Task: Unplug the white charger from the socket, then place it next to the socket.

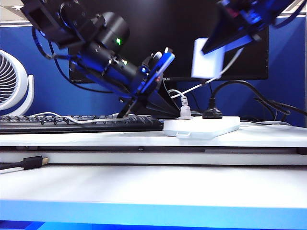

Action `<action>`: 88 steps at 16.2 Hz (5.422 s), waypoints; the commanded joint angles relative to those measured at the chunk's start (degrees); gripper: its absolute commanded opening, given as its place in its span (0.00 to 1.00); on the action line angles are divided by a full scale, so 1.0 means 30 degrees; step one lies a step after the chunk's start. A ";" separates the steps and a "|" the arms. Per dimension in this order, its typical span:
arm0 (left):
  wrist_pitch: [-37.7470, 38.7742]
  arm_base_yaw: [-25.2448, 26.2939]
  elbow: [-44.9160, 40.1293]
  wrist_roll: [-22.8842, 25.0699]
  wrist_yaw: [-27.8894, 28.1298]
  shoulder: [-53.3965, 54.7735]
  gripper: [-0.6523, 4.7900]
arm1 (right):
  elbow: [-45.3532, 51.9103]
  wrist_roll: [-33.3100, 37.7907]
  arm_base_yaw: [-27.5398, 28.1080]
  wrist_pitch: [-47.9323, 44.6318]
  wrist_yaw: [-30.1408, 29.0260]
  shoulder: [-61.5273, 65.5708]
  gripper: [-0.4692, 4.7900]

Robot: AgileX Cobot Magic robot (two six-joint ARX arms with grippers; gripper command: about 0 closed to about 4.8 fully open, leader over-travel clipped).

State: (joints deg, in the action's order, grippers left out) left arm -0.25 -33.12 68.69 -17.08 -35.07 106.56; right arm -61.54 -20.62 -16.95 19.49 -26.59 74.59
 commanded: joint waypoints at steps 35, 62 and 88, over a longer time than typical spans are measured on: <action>0.4983 0.0029 0.7803 0.3198 0.1464 -0.4976 0.11 | -0.0131 0.6433 0.3490 0.5974 0.0816 0.1705 0.09; 0.5421 0.0036 0.7803 0.3271 0.1464 -0.4976 0.11 | -0.3891 0.9683 0.3679 0.9785 0.2091 0.3679 0.63; 0.5362 0.0036 0.7796 0.3264 0.1457 -0.4976 0.11 | -0.5923 0.7759 0.2827 1.0535 0.3322 0.6681 0.09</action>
State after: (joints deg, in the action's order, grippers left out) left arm 16.56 -33.06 91.81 -7.46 -30.59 91.96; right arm -79.00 2.94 -8.45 52.58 -16.53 94.74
